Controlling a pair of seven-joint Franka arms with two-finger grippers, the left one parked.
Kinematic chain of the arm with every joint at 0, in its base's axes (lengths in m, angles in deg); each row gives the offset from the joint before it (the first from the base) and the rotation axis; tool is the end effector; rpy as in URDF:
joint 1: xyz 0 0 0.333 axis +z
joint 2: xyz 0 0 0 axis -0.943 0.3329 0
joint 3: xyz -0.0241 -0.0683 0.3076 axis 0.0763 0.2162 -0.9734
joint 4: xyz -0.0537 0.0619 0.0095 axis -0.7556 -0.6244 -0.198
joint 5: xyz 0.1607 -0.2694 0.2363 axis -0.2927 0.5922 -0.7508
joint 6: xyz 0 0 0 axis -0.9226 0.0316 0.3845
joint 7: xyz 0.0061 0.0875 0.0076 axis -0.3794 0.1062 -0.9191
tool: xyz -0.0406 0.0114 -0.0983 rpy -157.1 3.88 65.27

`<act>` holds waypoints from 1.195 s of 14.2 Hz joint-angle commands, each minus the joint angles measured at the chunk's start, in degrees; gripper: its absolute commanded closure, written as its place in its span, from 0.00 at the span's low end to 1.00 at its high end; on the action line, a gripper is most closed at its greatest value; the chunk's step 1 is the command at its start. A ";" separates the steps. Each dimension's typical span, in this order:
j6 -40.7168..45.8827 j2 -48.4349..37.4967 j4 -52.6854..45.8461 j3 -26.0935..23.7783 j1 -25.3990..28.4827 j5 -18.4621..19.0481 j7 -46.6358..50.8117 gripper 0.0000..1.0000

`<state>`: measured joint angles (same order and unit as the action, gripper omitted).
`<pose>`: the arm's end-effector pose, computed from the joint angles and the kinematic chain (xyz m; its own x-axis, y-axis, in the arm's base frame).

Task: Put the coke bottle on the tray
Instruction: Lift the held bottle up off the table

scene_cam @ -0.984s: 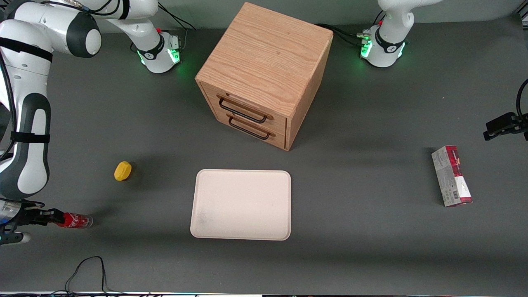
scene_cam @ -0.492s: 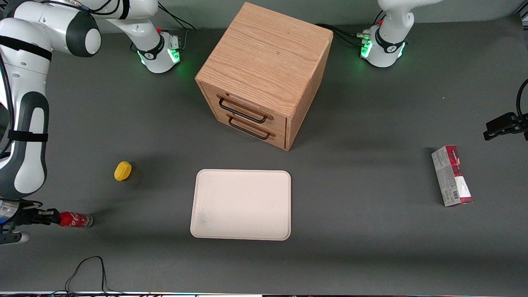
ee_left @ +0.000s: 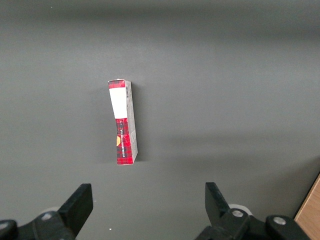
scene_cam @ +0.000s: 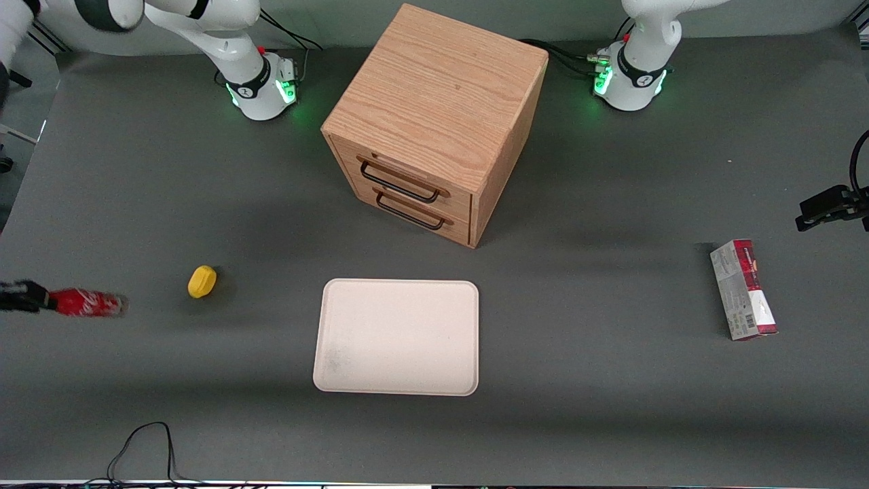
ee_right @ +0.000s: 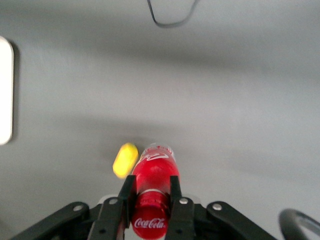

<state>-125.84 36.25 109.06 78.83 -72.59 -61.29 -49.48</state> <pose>0.6433 -0.1910 0.5136 0.9939 0.1077 -0.0248 0.1070 -0.9939 -0.0286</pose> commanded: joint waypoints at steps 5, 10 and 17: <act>-2.48 -35.71 33.92 -0.41 3.08 11.33 4.05 1.00; -2.13 -37.68 35.18 -1.37 3.17 12.91 4.23 1.00; 3.93 -11.70 9.83 -22.35 3.00 8.88 35.37 1.00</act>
<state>-126.92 12.37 133.48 61.61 -69.61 -50.71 -23.23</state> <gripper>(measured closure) 0.692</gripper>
